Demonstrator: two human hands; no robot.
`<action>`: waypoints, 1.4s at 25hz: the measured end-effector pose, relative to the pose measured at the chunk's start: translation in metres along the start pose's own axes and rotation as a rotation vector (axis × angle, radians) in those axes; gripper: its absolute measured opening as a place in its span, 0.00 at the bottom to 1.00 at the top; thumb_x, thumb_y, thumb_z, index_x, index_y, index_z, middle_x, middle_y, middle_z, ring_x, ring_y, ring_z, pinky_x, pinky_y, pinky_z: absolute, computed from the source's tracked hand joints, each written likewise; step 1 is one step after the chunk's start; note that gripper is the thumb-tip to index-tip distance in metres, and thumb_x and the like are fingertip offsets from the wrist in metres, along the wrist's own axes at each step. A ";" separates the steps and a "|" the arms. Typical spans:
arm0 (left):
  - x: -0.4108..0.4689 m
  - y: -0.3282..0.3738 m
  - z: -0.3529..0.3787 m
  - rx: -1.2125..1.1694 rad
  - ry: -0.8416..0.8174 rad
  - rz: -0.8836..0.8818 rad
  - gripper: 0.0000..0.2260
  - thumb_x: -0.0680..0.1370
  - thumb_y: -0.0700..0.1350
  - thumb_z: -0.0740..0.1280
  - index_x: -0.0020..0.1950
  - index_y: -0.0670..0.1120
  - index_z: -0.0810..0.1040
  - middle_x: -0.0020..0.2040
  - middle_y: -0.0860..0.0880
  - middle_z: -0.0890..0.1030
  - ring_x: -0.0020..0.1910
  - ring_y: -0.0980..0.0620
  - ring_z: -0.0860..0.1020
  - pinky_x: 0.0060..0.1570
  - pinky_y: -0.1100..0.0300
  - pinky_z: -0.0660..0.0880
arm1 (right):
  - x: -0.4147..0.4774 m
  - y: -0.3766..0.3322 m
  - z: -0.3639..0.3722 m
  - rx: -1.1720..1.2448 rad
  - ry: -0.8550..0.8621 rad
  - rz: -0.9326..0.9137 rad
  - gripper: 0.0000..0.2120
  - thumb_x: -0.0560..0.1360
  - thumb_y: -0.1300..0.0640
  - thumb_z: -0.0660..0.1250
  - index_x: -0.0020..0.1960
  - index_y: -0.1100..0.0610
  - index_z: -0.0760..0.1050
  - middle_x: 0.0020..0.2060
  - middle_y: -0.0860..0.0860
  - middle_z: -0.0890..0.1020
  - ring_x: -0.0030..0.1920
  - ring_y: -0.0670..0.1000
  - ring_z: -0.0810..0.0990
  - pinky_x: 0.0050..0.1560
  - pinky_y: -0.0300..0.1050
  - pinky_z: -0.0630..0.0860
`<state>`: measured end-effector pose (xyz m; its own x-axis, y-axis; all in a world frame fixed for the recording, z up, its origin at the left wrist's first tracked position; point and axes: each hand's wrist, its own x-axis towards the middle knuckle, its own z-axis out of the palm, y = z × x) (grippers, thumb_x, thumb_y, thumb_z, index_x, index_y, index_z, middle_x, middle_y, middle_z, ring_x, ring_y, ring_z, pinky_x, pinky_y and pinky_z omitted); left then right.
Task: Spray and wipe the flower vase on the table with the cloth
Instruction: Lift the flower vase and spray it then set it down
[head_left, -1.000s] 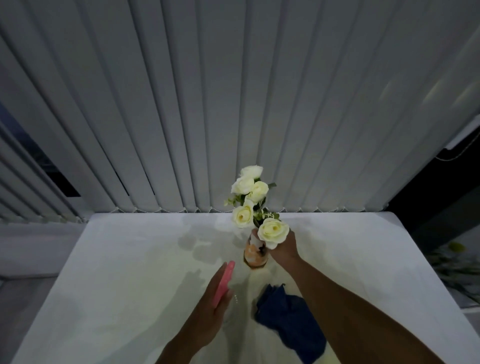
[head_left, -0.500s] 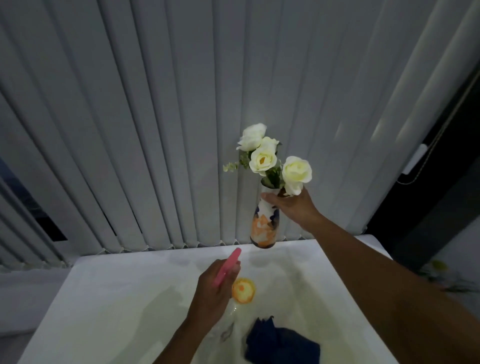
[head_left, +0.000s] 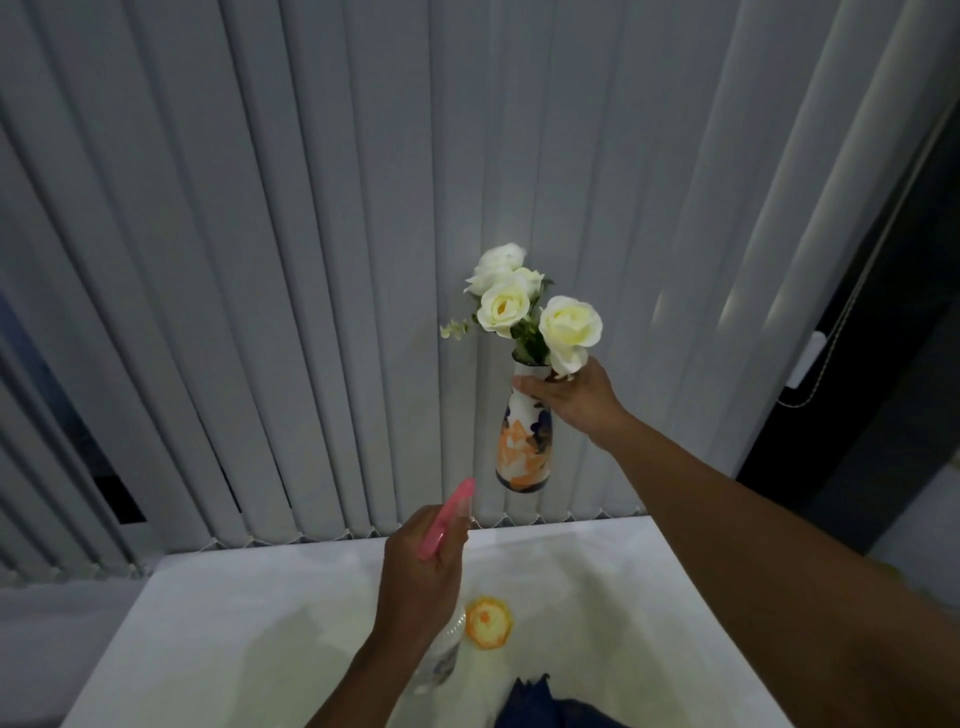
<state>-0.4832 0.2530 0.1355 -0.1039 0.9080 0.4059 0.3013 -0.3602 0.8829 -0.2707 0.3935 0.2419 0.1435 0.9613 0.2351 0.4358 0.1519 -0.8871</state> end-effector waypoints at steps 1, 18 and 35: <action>-0.001 0.000 0.000 0.027 0.016 -0.001 0.22 0.76 0.73 0.55 0.46 0.58 0.78 0.33 0.46 0.81 0.29 0.51 0.78 0.29 0.54 0.79 | -0.001 -0.001 0.002 0.004 0.005 0.008 0.22 0.64 0.47 0.82 0.54 0.54 0.82 0.50 0.53 0.87 0.49 0.51 0.85 0.57 0.55 0.83; 0.065 -0.011 -0.055 -0.308 0.006 -0.292 0.25 0.82 0.50 0.61 0.36 0.32 0.82 0.30 0.29 0.77 0.16 0.46 0.68 0.24 0.52 0.67 | -0.006 -0.028 -0.020 0.148 -0.201 0.008 0.29 0.59 0.47 0.77 0.58 0.56 0.81 0.51 0.52 0.88 0.55 0.54 0.86 0.61 0.58 0.81; 0.025 0.027 -0.019 -0.022 -0.065 -0.113 0.25 0.81 0.64 0.58 0.42 0.44 0.77 0.33 0.41 0.77 0.27 0.53 0.74 0.31 0.50 0.76 | -0.021 -0.059 0.033 -0.114 0.115 0.028 0.19 0.63 0.43 0.81 0.47 0.55 0.85 0.43 0.52 0.88 0.47 0.51 0.86 0.45 0.45 0.81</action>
<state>-0.4960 0.2621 0.1744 -0.0740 0.9549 0.2875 0.2705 -0.2582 0.9274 -0.3290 0.3717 0.2764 0.2548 0.9311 0.2609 0.5273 0.0923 -0.8446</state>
